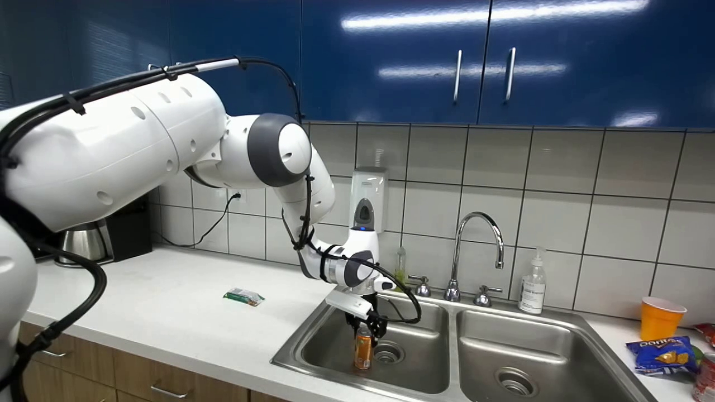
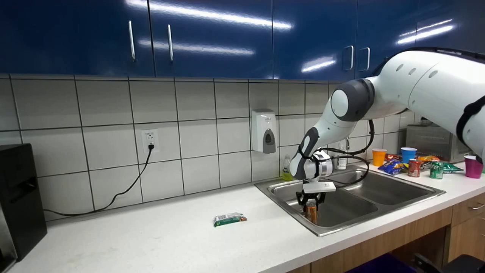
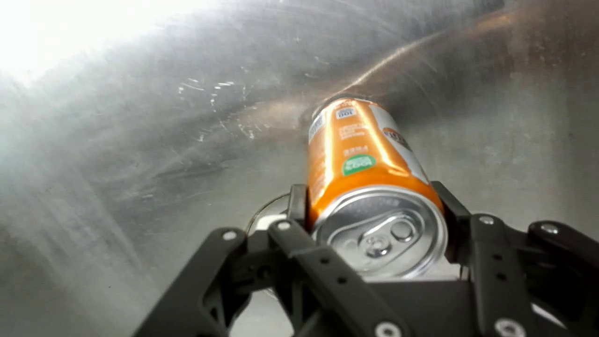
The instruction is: Remove the orange can from the sink and put it on the counter
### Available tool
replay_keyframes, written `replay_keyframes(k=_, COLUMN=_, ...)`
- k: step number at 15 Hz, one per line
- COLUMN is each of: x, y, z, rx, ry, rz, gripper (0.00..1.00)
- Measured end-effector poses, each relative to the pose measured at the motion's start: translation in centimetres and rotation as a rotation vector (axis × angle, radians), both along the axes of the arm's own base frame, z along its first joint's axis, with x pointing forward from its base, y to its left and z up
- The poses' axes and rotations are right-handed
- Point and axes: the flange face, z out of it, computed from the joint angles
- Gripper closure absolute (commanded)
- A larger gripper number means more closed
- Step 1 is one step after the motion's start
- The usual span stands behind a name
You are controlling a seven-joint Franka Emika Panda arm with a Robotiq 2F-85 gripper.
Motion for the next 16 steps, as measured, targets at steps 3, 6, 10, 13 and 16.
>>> replay_keyframes(k=3, x=0.0, y=-0.2, z=0.2, rx=-0.002, ry=-0.001, rz=-0.002, gripper=0.61)
replay_keyframes(k=6, x=0.2, y=-0.6, z=1.4, rx=-0.006, ry=-0.007, rz=-0.006, gripper=0.61)
replay_keyframes(k=10, x=0.1, y=-0.8, z=3.4, rx=-0.007, ry=-0.016, rz=-0.012, gripper=0.61)
replay_keyframes(k=13, x=-0.7, y=-0.6, z=5.2, rx=-0.002, ry=-0.014, rz=-0.016, gripper=0.61)
replay_keyframes(k=16, x=-2.1, y=-0.4, z=7.5, rx=0.004, ry=-0.010, rz=-0.020, gripper=0.61)
